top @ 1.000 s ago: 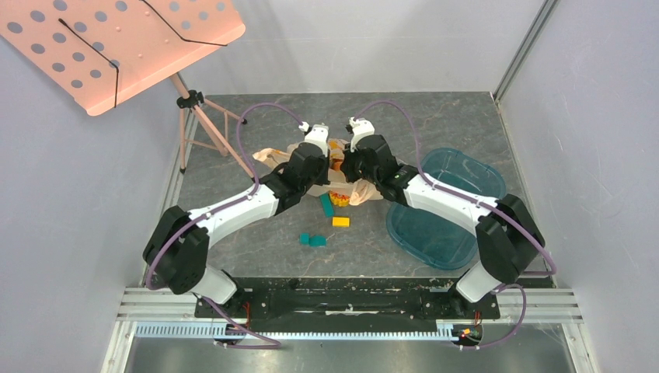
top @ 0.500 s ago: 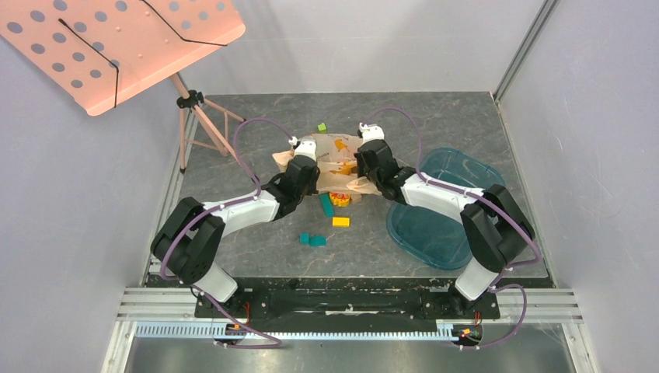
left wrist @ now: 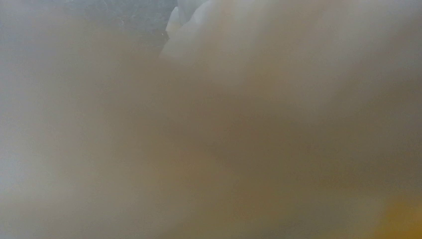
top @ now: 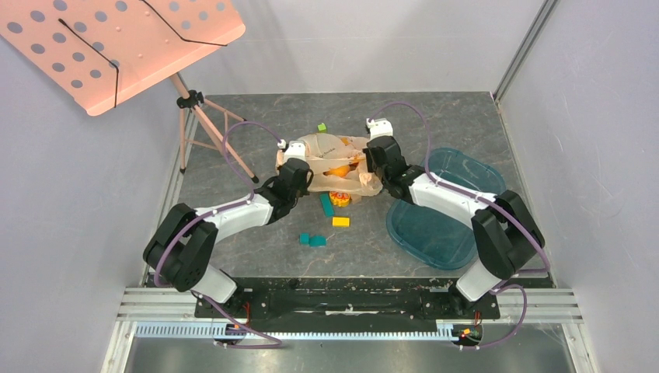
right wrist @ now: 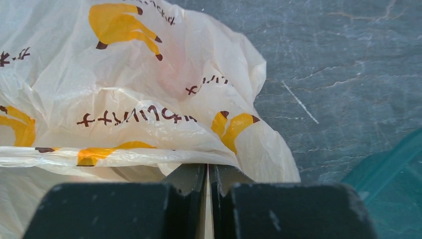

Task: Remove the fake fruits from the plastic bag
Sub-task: Adjust the plastic bag at the center of the board.

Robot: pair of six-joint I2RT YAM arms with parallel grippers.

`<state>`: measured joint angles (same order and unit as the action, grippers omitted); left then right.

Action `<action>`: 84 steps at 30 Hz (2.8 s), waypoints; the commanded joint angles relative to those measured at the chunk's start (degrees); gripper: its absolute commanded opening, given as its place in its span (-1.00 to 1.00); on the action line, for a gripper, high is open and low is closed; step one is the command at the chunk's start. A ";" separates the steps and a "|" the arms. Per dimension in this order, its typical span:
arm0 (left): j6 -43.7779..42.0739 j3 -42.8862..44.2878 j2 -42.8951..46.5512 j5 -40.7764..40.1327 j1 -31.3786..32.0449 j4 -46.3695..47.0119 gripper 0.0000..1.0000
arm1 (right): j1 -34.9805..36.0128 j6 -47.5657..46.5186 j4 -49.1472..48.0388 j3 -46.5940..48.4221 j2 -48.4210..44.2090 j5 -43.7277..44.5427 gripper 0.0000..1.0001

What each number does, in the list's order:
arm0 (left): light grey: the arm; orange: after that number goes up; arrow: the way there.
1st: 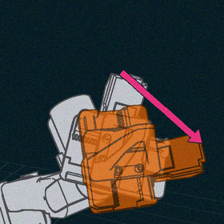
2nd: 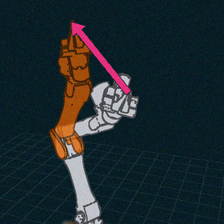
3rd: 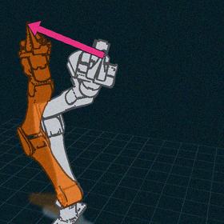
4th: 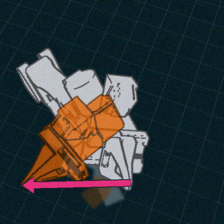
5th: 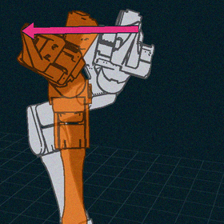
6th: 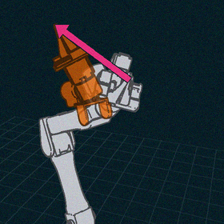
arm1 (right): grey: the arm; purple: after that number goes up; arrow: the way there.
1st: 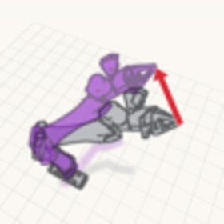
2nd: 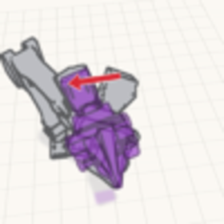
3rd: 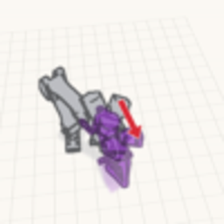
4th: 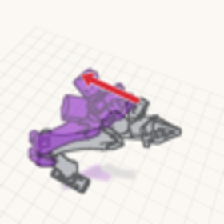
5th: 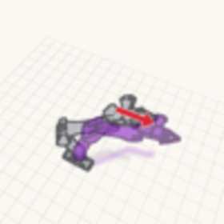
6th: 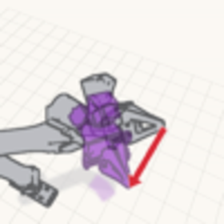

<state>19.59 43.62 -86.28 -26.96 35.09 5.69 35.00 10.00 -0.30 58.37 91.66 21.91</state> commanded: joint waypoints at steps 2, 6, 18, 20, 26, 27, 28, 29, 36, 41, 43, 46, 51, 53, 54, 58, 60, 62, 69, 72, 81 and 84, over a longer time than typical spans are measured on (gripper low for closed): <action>3.19 -1.11 3.11 -5.72 -0.94 -1.71 -0.96 | -1.38 -3.56 0.20 1.09 -3.54 3.99 -0.90; 3.52 -1.76 2.85 -5.65 -1.16 -1.83 -0.96 | -2.02 -5.26 0.18 3.44 -3.85 4.10 -0.89; 3.77 -2.48 2.08 -5.98 -1.91 -1.91 -0.96 | -3.31 -9.48 4.05 11.04 -4.37 4.24 -0.77; 3.78 -2.52 2.15 -6.32 -2.04 -2.06 -0.96 | -3.75 -9.50 4.15 11.02 -5.02 4.02 -0.71; 4.05 -1.68 2.72 -2.30 -2.09 -1.14 -0.96 | -4.05 -11.00 3.39 9.61 -7.67 -6.12 -0.39; 3.84 -1.29 3.06 -0.69 -2.13 -0.53 -0.96 | -4.07 -11.01 3.09 9.57 -8.00 -10.50 -0.31; 3.35 -1.05 3.55 2.05 -2.13 0.88 -0.96 | -4.04 -11.15 3.11 9.86 -8.17 -14.61 -0.21; 3.04 -0.68 3.93 4.40 -2.05 1.78 -0.96 | -4.06 -11.15 3.18 10.21 -8.18 -20.05 -0.12; 1.69 4.59 5.86 16.11 -0.18 1.91 -0.96 | -2.76 -6.60 4.22 13.70 -7.34 -29.46 0.00; 2.00 6.29 7.34 19.00 0.77 1.07 -0.96 | -0.99 -4.27 5.59 14.75 -6.64 -28.20 -0.25; 2.27 6.73 6.84 19.39 0.86 1.57 -0.96 | 0.09 -3.94 5.57 14.43 -6.59 -27.42 -0.40; 2.33 8.67 5.00 19.87 0.94 1.65 -0.96 | 1.99 -3.25 5.40 14.23 -6.13 -25.89 -0.60; 3.21 11.28 1.87 20.38 1.03 3.53 -0.96 | 4.78 -1.01 4.95 14.93 -3.80 -22.33 -0.76; 3.43 11.93 0.83 20.45 1.08 4.38 -0.96 | 5.54 0.51 4.67 14.62 -2.92 -19.85 -0.85; 3.52 12.45 0.33 20.98 1.03 4.56 -0.96 | 5.70 1.30 4.16 14.01 -2.50 -18.93 -0.88; 3.78 13.84 -2.14 22.77 1.03 5.01 -0.96 | 5.95 4.39 -0.05 8.86 -2.31 -14.02 -0.96; 3.72 14.08 -3.14 22.60 1.06 5.53 -0.96 | 5.95 5.09 -2.71 6.43 -1.86 -10.95 -0.96; 3.32 14.34 -4.10 21.32 1.03 5.85 -0.96 | 5.94 5.21 -3.97 4.66 -0.83 -8.94 -0.97; 4.23 13.96 -6.85 17.33 -1.24 7.03 -0.96 | 6.03 6.56 -6.80 -2.18 1.31 -8.80 -0.96; 4.85 13.10 -7.11 17.29 -2.59 7.92 -0.96 | 6.26 7.37 -8.40 -5.76 0.55 -8.54 -0.96; 5.15 11.10 -6.98 17.16 -3.98 8.96 -0.96 | 6.90 9.06 -10.65 -13.68 0.10 -8.88 -0.92; 5.22 10.25 -6.65 18.60 -3.98 10.09 -0.96 | 7.31 9.07 -10.69 -14.49 -0.17 -9.69 -0.90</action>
<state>22.76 55.09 -93.30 -8.82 31.24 12.01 41.63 17.91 -8.08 44.73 92.86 12.32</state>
